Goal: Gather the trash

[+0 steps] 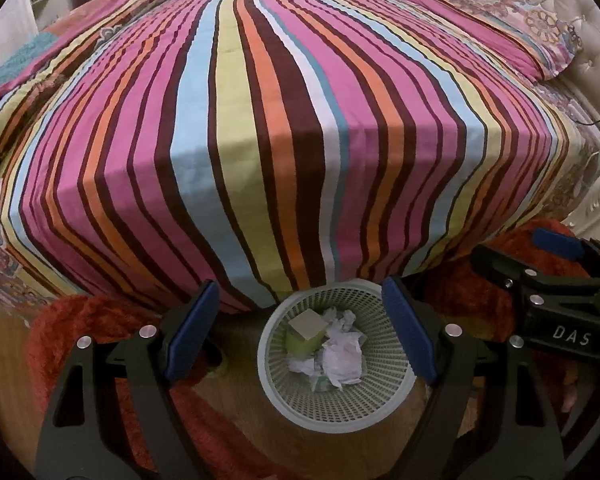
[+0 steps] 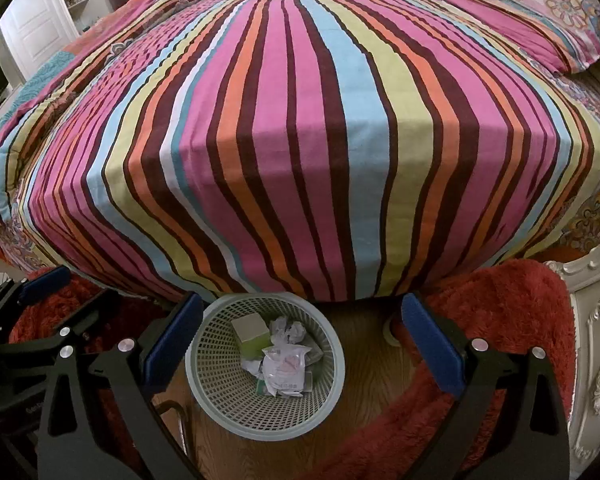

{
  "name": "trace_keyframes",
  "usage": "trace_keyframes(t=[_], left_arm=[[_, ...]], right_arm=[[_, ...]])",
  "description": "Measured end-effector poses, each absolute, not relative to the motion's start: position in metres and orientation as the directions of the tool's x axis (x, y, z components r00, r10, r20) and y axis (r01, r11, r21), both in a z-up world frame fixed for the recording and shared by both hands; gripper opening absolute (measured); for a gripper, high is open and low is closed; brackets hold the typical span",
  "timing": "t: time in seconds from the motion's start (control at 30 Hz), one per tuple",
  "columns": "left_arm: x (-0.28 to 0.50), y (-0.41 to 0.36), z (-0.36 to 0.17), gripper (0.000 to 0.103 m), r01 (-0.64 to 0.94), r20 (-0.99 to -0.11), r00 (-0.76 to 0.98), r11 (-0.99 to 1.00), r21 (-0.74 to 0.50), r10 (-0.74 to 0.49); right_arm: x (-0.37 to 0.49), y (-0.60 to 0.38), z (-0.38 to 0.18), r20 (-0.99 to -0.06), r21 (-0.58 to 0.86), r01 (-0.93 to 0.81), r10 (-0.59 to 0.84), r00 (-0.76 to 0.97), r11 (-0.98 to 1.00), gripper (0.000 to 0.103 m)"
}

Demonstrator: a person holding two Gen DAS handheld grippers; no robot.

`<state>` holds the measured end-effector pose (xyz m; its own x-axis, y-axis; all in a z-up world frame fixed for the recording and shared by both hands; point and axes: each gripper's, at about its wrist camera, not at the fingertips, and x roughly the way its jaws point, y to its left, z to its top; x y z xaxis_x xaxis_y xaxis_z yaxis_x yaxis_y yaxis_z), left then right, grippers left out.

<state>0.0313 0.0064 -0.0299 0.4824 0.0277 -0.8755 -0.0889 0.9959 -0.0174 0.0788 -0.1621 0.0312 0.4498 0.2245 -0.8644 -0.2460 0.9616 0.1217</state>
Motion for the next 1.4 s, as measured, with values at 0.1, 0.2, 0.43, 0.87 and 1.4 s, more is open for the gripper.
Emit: trace_keyframes(t=[0.1, 0.2, 0.43, 0.87, 1.4], left_arm=[[0.0313, 0.0051, -0.0297, 0.081, -0.085, -0.875, 0.483, 0.996, -0.009, 0.034], [0.0321, 0.0069, -0.0297, 0.081, -0.089, -0.876, 0.481, 0.996, -0.021, 0.025], [0.0328, 0.0105, -0.0312, 0.081, -0.097, -0.88, 0.475, 0.995, -0.036, 0.014], [0.0335, 0.0086, -0.0326, 0.081, -0.096, -0.885, 0.466, 0.995, -0.028, 0.019], [0.032, 0.0077, -0.0336, 0.081, -0.101, -0.883, 0.469, 0.994, -0.029, 0.022]], right_arm=[[0.0786, -0.1619, 0.0313, -0.864, 0.121, -0.246, 0.224, 0.451, 0.962, 0.095], [0.0784, -0.1617, 0.0311, -0.864, 0.122, -0.245, 0.225, 0.451, 0.962, 0.095], [0.0783, -0.1621, 0.0312, -0.863, 0.122, -0.244, 0.225, 0.452, 0.962, 0.095], [0.0788, -0.1619, 0.0323, -0.864, 0.123, -0.244, 0.225, 0.45, 0.962, 0.095], [0.079, -0.1618, 0.0324, -0.865, 0.124, -0.24, 0.223, 0.449, 0.963, 0.095]])
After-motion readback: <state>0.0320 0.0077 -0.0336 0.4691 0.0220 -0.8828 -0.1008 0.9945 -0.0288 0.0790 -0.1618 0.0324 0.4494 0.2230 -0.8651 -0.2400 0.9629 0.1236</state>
